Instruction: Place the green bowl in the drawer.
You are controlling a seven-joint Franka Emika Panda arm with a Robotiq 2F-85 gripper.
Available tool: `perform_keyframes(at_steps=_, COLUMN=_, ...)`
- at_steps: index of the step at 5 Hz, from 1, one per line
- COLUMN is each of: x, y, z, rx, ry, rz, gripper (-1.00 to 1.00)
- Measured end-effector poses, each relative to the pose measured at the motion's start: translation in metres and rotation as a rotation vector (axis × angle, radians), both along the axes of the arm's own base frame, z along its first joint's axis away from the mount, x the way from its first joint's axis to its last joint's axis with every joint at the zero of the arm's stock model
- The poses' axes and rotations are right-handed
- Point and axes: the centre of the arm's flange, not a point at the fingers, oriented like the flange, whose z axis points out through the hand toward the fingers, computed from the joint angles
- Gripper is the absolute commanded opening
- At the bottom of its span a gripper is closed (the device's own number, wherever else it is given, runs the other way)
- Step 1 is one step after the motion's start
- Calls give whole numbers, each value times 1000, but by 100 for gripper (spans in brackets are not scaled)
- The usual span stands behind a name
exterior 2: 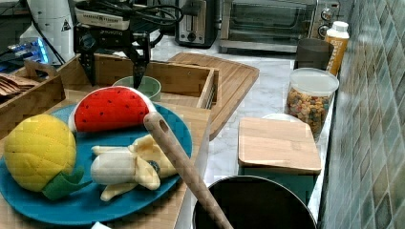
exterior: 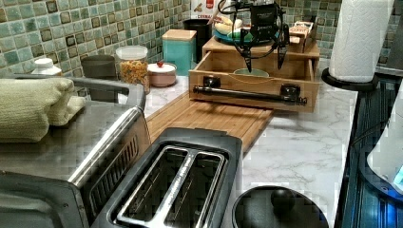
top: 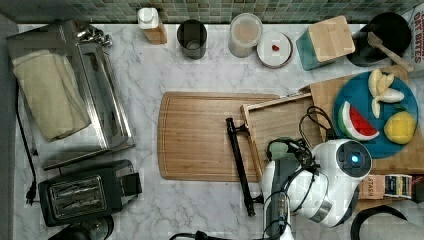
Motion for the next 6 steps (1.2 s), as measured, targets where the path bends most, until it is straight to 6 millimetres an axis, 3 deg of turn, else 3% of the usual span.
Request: perform_keyframes(at_steps=6, x=0, y=4, z=-2, rx=5, ry=13, rz=7, gripper=100)
